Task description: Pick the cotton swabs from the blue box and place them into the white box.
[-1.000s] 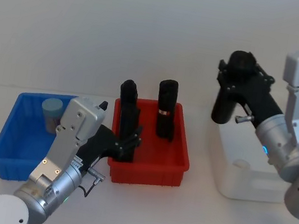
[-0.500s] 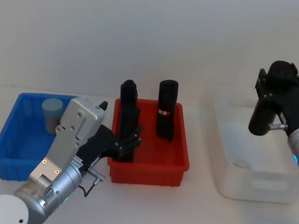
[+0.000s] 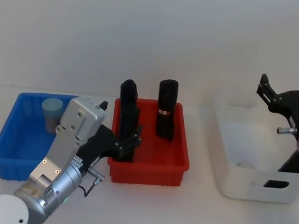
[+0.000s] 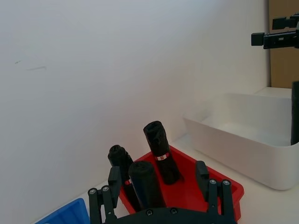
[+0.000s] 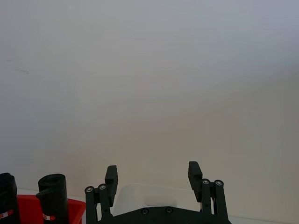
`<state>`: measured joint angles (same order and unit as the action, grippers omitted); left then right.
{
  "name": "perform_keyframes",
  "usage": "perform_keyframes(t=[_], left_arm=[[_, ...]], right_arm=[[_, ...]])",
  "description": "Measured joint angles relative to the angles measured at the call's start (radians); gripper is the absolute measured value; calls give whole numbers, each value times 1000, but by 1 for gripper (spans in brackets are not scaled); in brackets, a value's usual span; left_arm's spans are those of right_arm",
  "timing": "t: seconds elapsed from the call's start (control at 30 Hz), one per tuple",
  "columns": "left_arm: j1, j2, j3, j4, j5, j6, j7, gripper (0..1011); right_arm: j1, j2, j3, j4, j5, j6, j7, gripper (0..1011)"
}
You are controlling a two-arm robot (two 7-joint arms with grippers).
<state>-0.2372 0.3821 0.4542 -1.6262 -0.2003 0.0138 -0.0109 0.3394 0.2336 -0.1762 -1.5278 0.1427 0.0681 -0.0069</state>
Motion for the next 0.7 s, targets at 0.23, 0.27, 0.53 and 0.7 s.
perform_keyframes(t=[0.23,0.27,0.53,0.7], left_arm=[[0,0,0,0,0,0,0,1000],[0,0,0,0,0,0,0,999],[0,0,0,0,0,0,0,1000],[0,0,0,0,0,0,0,1000]], right_arm=[[-7,4,5,-9,3,-6,6,1001],[-7,5,5,-10,3,-6,6,1001],[-12,7,9,-16,5,-10,10,1002],[-13,8,9,-18,5,-11,11,1001]])
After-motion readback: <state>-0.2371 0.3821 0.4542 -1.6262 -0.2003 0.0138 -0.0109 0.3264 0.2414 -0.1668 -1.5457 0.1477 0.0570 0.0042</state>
